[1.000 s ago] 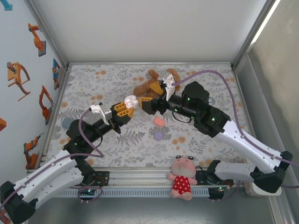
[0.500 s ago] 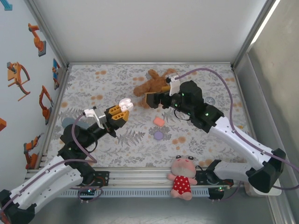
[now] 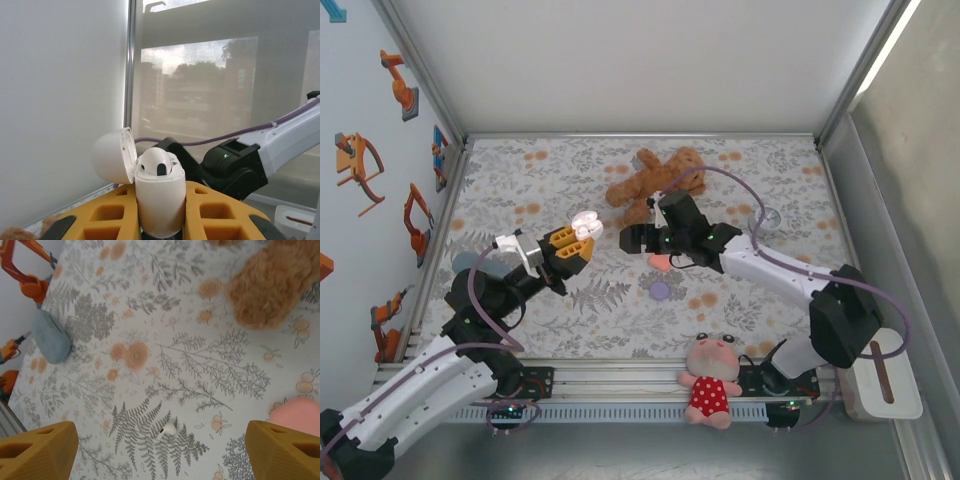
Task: Insert wireless bluetooth earbuds into charging case
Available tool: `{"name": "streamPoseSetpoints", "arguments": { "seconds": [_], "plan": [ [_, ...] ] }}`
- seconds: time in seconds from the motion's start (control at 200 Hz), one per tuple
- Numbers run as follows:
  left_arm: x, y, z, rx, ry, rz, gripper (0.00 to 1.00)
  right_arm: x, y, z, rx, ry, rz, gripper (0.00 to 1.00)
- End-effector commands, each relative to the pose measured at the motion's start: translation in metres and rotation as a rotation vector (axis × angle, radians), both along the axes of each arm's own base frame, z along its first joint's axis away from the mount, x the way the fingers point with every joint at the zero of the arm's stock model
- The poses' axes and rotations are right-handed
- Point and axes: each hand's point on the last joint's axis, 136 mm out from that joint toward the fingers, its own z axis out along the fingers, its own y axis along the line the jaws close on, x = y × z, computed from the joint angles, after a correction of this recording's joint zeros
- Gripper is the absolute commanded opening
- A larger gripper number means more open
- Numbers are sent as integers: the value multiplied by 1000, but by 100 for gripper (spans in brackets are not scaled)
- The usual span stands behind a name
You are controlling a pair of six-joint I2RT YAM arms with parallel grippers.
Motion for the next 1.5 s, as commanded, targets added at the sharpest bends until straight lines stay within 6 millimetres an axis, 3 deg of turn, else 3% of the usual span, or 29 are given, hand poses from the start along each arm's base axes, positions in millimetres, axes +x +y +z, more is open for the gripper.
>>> {"name": "streamPoseSetpoints", "arguments": {
  "seconds": [0.0,0.316,0.511,0.851,1.187,1.492],
  "plan": [
    [-7,-1,13,-48,-20,-44,7,-16,16,-20,-16,50,48,85],
    [-8,-3,16,-55,-27,-57,7,-30,32,-76,-268,20,151,71],
    [-8,-1,16,-54,-28,-52,7,-34,49,-92,-310,12,201,67],
    [-7,-1,16,-50,-28,-44,7,-38,62,-117,-533,-42,294,67],
    [-9,1,16,-48,-29,-42,7,-43,55,-141,-644,-10,320,67],
    [-8,2,16,-46,-30,-36,7,-50,40,-142,-689,8,324,66]
  ]
}}
